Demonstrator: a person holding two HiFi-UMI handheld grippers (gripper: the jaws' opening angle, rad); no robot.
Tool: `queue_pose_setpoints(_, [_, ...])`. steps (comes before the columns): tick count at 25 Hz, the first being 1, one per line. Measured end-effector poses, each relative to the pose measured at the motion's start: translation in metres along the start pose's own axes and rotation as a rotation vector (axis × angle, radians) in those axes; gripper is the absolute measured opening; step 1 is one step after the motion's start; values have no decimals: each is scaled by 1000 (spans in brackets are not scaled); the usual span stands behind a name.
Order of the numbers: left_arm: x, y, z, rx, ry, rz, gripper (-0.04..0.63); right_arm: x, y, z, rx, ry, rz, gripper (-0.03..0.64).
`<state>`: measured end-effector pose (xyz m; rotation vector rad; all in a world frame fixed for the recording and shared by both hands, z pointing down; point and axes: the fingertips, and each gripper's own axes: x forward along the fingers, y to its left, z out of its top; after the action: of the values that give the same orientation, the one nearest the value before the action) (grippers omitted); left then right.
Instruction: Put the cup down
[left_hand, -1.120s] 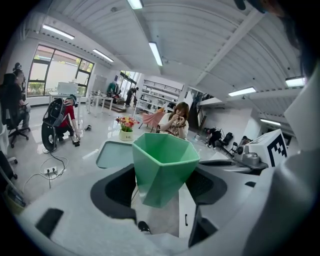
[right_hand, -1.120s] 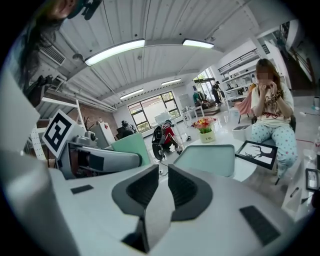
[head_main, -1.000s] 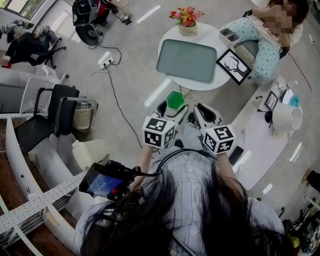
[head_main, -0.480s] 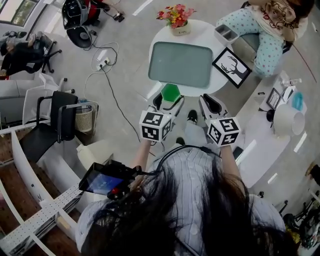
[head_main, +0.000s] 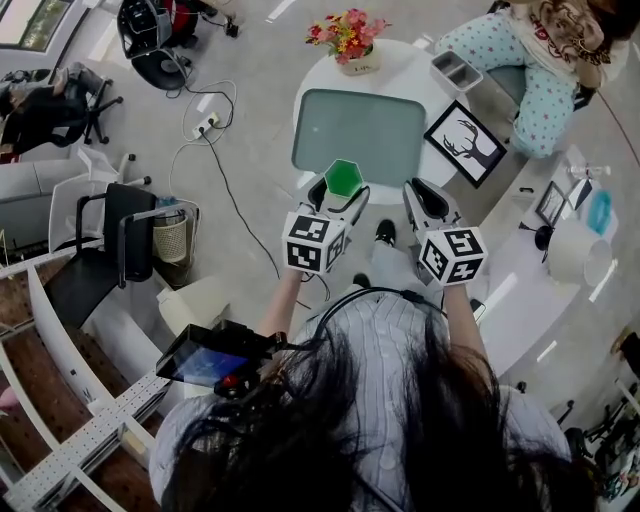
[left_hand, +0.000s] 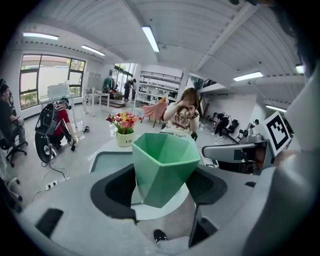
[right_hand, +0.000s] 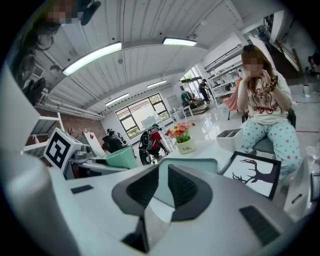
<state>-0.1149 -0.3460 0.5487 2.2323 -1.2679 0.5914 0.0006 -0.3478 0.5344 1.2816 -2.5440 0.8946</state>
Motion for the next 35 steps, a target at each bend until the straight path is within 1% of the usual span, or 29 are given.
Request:
queue_pose_setpoints(8, [51,17,19,43,-3,1,322,16,-19,6,20,15,12,72])
queue_pose_setpoints(12, [79,23,25,39,-26,4,322,24,-27,5,21,32,24,72])
queue_pose_setpoints(17, [119,34,22,39,-42,14,322,33,-34,-2,25,68,32,71])
queue_pose_setpoints(21, [147,38,23,52,-83,21,322,36,-37,-9,24,97,42,69])
queue_pose_setpoints(24, [165,44,21,53,-91,40,322,37,-40,-15,34,111,39,69])
queue_pose_setpoints(29, [189,58,15,13,-100,90,322,40,-43,-18,52,116,29,69])
queue_pose_setpoints(31, [196,62,14,19,-109,105,322,41,-46,-19,55,118,25,69])
queue_pose_setpoints(35, [207,65,10,59,-107,121,322,41,-55,-20,63,119,6,69])
